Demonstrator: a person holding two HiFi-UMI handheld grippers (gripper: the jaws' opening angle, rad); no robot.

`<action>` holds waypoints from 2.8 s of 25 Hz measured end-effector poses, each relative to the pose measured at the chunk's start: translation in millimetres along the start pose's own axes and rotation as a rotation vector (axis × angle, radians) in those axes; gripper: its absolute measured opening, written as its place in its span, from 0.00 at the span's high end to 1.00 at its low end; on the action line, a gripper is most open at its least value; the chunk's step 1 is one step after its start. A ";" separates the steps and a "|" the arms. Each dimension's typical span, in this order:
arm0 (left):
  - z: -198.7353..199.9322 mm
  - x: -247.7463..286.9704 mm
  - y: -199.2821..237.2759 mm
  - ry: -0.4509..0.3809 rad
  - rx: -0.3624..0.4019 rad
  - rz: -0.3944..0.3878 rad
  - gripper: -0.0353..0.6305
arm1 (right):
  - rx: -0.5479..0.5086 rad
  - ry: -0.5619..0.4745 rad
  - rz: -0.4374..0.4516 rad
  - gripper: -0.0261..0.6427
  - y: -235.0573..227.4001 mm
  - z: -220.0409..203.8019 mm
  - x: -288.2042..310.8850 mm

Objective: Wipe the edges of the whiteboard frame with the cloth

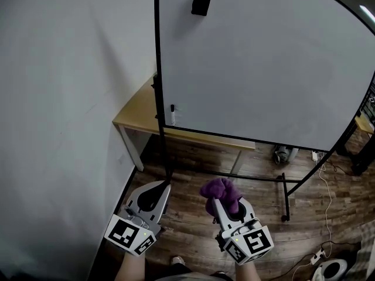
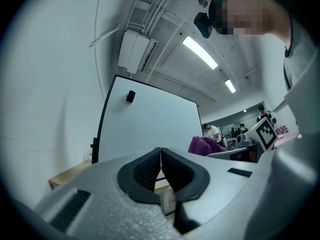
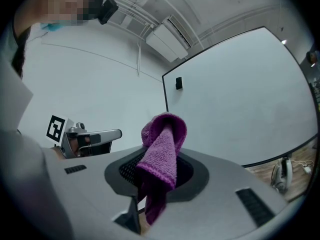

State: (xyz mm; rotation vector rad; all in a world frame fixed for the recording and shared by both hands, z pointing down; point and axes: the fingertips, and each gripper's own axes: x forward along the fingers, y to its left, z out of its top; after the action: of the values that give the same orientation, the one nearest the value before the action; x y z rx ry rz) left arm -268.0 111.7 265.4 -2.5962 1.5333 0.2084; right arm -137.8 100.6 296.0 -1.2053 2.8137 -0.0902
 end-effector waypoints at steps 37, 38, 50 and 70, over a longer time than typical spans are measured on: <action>-37.1 92.8 149.3 0.012 -0.021 0.057 0.92 | -0.005 0.047 0.018 0.84 -58.5 -17.6 176.8; -37.9 98.4 153.9 0.013 -0.020 0.063 0.92 | -0.006 0.049 0.023 0.84 -63.3 -17.5 183.7; -48.5 151.6 191.3 0.009 0.011 0.138 0.92 | -0.009 0.086 0.097 0.84 -106.6 -25.1 245.1; -73.3 184.3 252.2 0.066 0.020 0.034 0.92 | 0.009 0.122 -0.012 0.84 -107.8 -48.7 318.9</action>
State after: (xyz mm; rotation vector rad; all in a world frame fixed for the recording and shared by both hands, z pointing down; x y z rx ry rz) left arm -396.8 -180.5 296.4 -2.5882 1.5930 0.1108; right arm -284.1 -203.5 337.8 -1.2555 2.9063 -0.1827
